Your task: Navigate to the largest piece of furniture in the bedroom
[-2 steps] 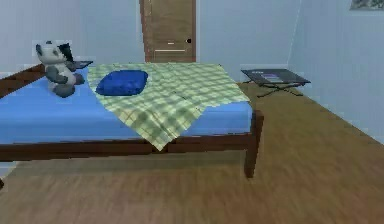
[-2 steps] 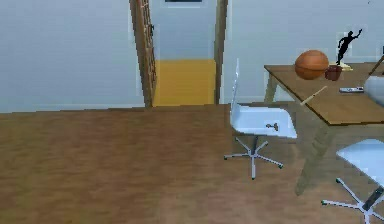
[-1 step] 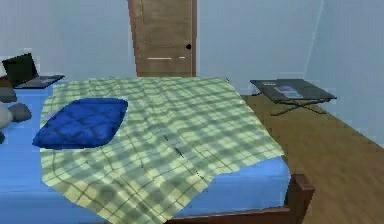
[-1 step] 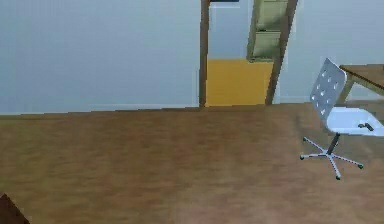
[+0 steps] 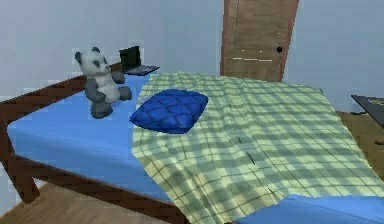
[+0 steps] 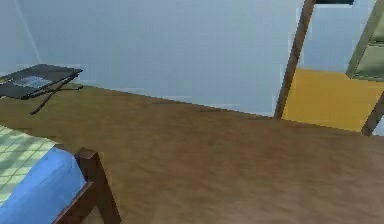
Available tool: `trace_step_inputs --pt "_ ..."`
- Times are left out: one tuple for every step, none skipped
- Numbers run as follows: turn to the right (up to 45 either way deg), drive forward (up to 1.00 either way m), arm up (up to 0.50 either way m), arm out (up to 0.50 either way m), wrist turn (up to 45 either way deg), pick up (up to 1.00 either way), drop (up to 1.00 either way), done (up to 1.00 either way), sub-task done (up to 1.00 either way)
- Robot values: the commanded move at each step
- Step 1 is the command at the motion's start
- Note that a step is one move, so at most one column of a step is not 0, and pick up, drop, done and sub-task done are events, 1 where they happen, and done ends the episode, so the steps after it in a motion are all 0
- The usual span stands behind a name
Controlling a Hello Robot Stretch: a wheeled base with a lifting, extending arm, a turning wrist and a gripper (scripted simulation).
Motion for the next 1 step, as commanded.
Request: trace_step_inputs --pt "0.0 0.0 0.0 0.0 0.0 0.0 0.0 1.0 0.0"
